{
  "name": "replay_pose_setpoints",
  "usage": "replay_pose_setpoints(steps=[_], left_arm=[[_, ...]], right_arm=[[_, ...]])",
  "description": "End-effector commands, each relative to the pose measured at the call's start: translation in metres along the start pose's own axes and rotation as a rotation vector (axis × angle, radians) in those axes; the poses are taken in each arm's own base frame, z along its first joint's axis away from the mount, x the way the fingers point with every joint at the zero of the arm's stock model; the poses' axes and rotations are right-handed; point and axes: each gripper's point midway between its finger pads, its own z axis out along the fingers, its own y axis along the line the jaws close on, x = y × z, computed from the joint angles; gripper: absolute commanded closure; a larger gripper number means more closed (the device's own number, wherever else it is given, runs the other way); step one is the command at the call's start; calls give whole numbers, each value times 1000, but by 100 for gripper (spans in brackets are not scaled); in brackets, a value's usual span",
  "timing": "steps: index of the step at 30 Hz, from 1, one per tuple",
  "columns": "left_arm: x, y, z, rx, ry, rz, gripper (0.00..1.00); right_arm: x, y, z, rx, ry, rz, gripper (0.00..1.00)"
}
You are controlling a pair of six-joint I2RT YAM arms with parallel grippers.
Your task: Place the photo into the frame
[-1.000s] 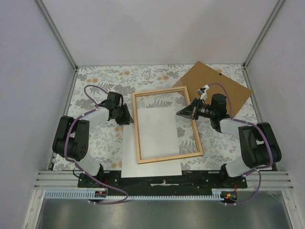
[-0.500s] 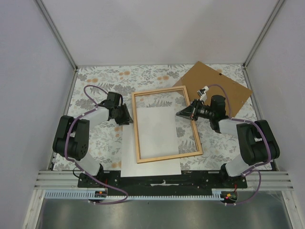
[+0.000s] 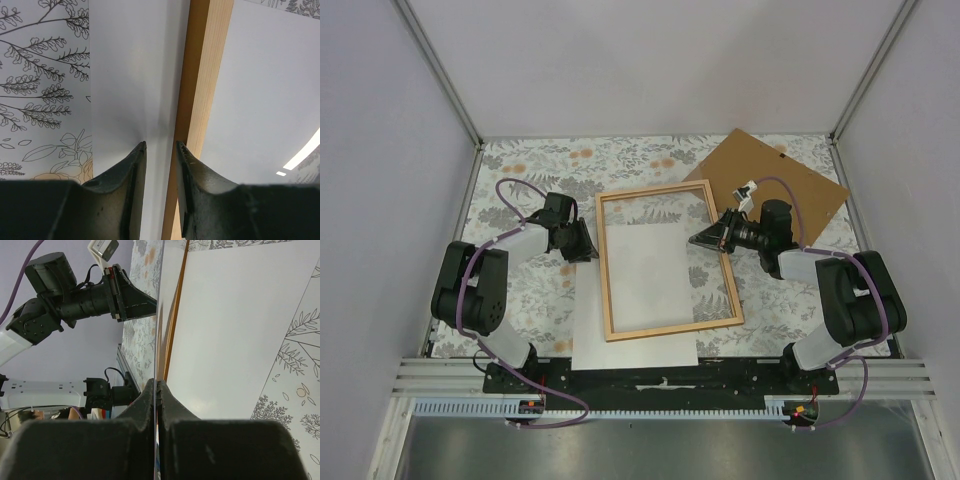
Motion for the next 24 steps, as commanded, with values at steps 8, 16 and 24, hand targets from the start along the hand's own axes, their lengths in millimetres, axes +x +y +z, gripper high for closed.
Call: replay_pose_setpoints(steps=[8,16,24], left_arm=[[2,-10,2,49,19,35,65],[2,-11,2,50,18,38,65],[2,-12,2,54,19,37,65]], right_arm=[[3,-5,9,31,20,-67,100],[5,-10,11,68,29,-81,100],[5,-18,10,136,34,-110,89]])
